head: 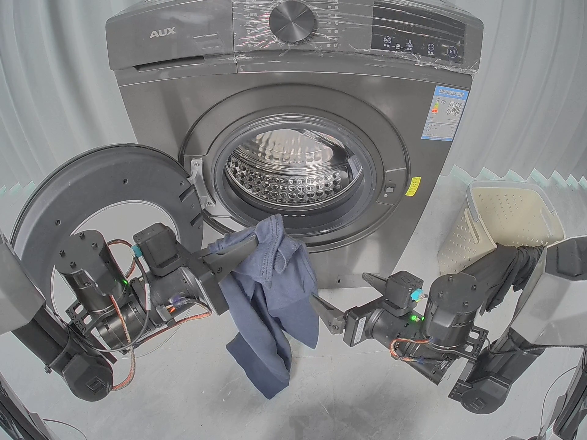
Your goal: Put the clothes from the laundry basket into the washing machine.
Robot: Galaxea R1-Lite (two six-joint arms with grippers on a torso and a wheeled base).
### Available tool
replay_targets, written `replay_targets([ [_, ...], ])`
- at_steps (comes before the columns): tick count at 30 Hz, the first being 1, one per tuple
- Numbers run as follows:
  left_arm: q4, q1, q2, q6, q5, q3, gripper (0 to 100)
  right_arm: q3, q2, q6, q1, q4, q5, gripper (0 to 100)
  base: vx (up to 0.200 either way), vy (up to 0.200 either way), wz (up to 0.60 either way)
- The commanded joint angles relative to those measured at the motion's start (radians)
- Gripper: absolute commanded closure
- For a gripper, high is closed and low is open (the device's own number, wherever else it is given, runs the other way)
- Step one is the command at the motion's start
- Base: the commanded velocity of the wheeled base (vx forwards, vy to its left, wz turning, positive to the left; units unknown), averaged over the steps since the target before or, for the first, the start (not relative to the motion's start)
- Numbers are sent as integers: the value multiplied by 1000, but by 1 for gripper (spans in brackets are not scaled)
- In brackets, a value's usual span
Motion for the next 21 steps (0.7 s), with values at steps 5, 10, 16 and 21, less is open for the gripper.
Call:
replay_targets([
  [5,-1,-1,1,-1,5,-3,100,-80,37,-3,-7,-3,31,0,0,0,0],
  [10,-1,-1,-1,-1,3,-3,100,-127,56,-20,-31,-5,73,0,0,0,0],
  [16,-1,-3,-8,-1,3,-3,100,-186,126,-57,-65,-6,122,0,0,0,0],
  [21,-1,-1,-10,-1,3,-3,100,-269,188,-62,-85,-8,145,0,0,0,0],
])
